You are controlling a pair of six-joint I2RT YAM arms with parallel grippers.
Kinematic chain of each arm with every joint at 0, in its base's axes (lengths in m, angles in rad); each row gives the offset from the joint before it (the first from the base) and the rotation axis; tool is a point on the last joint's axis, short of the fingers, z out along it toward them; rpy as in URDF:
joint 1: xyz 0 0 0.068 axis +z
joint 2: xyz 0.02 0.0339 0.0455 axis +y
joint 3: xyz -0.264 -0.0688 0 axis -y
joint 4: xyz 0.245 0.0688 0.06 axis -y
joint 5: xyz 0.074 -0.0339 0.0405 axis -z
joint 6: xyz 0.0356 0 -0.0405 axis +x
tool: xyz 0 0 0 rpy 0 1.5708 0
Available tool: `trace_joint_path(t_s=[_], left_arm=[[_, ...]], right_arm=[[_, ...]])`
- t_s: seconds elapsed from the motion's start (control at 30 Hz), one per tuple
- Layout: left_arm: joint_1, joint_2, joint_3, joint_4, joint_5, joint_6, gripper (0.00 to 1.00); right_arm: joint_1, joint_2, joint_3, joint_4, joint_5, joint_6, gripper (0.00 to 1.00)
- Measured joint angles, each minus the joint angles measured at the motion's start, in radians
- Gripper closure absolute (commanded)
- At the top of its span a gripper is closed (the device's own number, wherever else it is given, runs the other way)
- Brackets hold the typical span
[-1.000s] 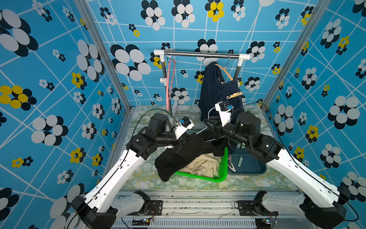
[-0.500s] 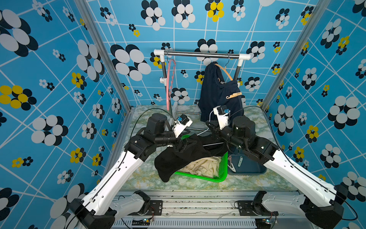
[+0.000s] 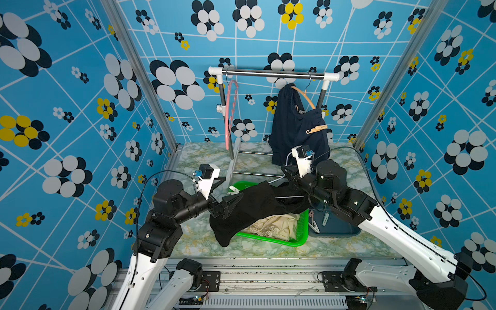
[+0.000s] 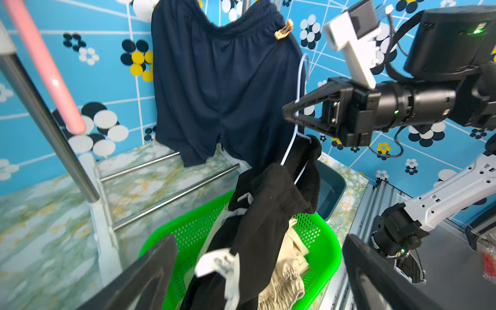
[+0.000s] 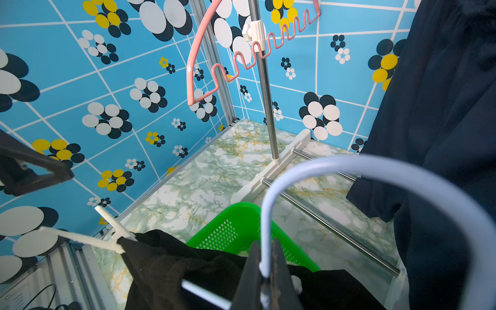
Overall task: Remove the clothespins securing shorts to the hanger
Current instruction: Remove the clothespin from the hanger.
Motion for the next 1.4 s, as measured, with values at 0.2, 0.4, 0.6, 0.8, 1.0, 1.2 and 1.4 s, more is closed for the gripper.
trace_joint_path(t_s=[0.2, 0.4, 0.6, 0.8, 1.0, 1.2, 1.4], left_arm=[[0.077, -0.063, -0.177, 0.126, 0.120, -0.065, 0.01], [0.080, -0.036, -0.220, 0.262, 0.182, -0.090, 0.07], [0.086, 0.026, -0.252, 0.367, 0.232, -0.127, 0.19], [0.098, 0.032, -0.279, 0.428, 0.268, -0.160, 0.37], [0.106, 0.032, -0.279, 0.447, 0.289, -0.177, 0.54], [0.116, 0.031, -0.285, 0.450, 0.295, -0.183, 0.50], [0.136, 0.030, -0.292, 0.449, 0.295, -0.189, 0.76]], right_arm=[[0.000, -0.001, 0.000, 0.000, -0.001, 0.008, 1.00], [0.000, -0.001, 0.000, -0.001, -0.008, 0.012, 1.00], [0.000, -0.001, 0.000, -0.001, -0.012, 0.022, 1.00], [0.000, -0.001, 0.000, -0.001, -0.013, 0.027, 1.00], [0.000, -0.001, 0.000, -0.002, -0.019, 0.030, 1.00], [0.000, -0.001, 0.000, -0.004, -0.020, 0.030, 1.00], [0.000, -0.001, 0.000, -0.005, -0.020, 0.033, 1.00]])
